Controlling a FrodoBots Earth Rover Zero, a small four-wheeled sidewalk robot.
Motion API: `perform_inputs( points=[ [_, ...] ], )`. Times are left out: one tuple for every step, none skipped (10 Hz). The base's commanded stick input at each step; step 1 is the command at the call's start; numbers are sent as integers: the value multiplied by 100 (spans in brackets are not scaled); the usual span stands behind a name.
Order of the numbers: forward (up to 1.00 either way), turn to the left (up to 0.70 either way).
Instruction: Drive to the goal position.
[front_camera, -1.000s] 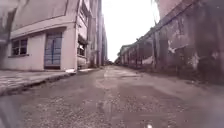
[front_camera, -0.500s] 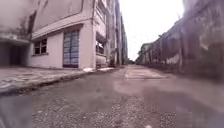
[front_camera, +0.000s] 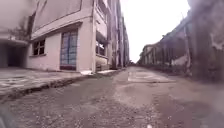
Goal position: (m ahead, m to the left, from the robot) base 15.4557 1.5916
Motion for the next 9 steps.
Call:
perform_inputs(
  points=[
    [100,2],
    [100,2],
    [100,2],
    [100,2],
    [100,2],
    [100,-38],
    [100,-38],
    [100,-38],
    [100,-38]
  ],
)
